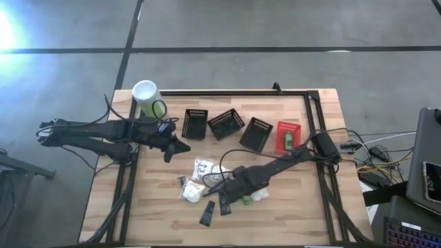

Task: Pick & Place Travel size toiletries
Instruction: Put the right shampoo into the red bin

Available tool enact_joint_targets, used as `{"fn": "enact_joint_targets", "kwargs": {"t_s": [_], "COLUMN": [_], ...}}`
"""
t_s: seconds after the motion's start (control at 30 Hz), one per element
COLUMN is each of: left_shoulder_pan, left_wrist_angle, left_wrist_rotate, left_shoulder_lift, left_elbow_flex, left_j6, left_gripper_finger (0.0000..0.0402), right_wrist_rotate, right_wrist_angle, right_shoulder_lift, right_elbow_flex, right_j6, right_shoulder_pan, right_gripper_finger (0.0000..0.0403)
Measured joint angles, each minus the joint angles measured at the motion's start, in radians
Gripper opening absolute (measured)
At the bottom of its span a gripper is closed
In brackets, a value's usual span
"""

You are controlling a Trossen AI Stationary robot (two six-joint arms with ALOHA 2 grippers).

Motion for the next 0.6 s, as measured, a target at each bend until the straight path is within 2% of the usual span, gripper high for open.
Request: {"fn": "enact_joint_targets", "kwargs": {"t_s": [0.13, 0.33, 0.43, 0.53, 0.6], "left_shoulder_pan": [0.000, -0.001, -0.001, -0.001, -0.001], "left_wrist_angle": [-0.001, -0.001, -0.001, -0.001, 0.000], "left_wrist_rotate": [0.000, 0.024, 0.026, 0.025, 0.023], "left_shoulder_lift": [-0.001, -0.001, -0.001, 0.000, 0.000], "left_elbow_flex": [-0.003, -0.006, -0.006, -0.006, -0.006], "left_j6": [0.002, 0.002, 0.003, 0.012, 0.037], "left_gripper_finger": [0.0035, 0.0035, 0.0035, 0.0035, 0.0035], "right_wrist_rotate": [0.048, 0.211, 0.273, 0.279, 0.279], "right_wrist_angle": [-0.010, -0.071, -0.271, -0.508, -0.580], "right_shoulder_lift": [-0.059, -0.213, -0.294, -0.375, -0.442], "right_elbow_flex": [0.004, 0.007, 0.005, -0.015, -0.050], "right_j6": [0.037, 0.145, 0.224, 0.259, 0.242], "right_shoulder_pan": [0.021, 0.033, 0.019, -0.030, -0.089], "right_gripper_finger": [0.0118, 0.0122, 0.0126, 0.0123, 0.0120]}}
